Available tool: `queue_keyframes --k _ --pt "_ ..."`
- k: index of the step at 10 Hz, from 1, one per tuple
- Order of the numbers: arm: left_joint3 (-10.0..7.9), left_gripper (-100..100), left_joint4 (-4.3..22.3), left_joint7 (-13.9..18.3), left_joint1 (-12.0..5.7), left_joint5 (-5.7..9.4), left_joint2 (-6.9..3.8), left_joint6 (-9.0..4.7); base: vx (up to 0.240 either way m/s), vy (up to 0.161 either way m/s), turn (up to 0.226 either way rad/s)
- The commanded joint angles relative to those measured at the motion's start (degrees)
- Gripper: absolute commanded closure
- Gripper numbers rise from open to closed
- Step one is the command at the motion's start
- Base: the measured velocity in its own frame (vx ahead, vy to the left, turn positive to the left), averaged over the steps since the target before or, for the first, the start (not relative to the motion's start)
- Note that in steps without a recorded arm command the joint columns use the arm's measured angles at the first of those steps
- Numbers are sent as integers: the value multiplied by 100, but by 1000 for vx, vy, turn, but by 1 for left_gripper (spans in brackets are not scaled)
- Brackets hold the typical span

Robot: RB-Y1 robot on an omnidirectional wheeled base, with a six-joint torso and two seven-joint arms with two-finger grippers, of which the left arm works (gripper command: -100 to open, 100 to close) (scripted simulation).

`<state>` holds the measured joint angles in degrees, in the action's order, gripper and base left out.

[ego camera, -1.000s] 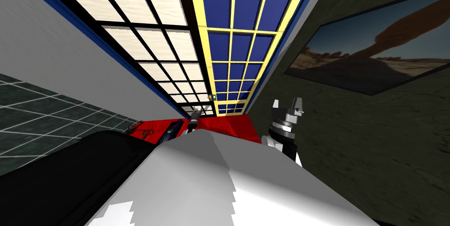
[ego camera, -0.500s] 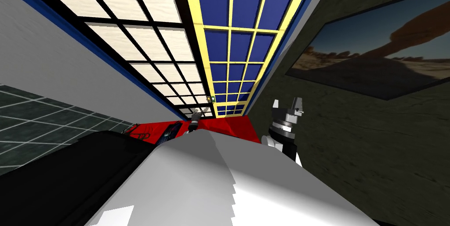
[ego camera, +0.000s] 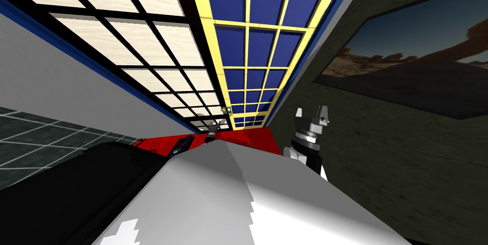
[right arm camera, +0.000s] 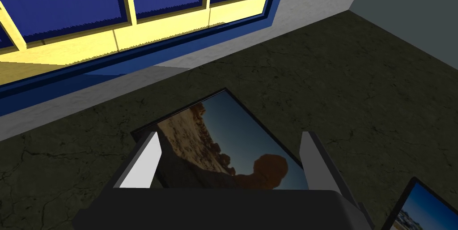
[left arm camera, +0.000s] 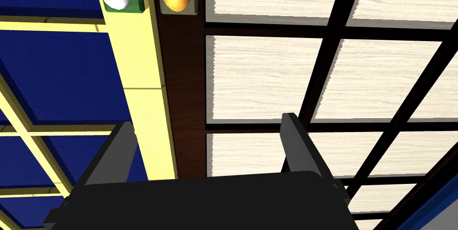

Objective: Pull the door open

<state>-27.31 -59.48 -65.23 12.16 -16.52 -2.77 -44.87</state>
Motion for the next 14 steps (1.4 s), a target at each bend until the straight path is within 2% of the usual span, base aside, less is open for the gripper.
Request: queue_keyframes --k 1,5,7,8,9,13,14 --pt "-67 -100 210 -192 -59 -47 50 -92 131 15 -29" --pt "-194 -100 567 -548 -179 -148 162 -227 143 16 -32" --pt "-192 -100 553 -540 -176 -151 165 -213 90 14 -12" --pt "-269 -100 630 -579 -70 -131 62 -210 -77 -11 110" --pt "-291 -100 648 -585 -41 -125 34 -205 -154 -16 90" --pt "-539 -100 844 -673 250 -49 -215 -136 -174 -19 98" --pt "-539 -100 844 -673 250 -49 -215 -136 -131 -5 29"
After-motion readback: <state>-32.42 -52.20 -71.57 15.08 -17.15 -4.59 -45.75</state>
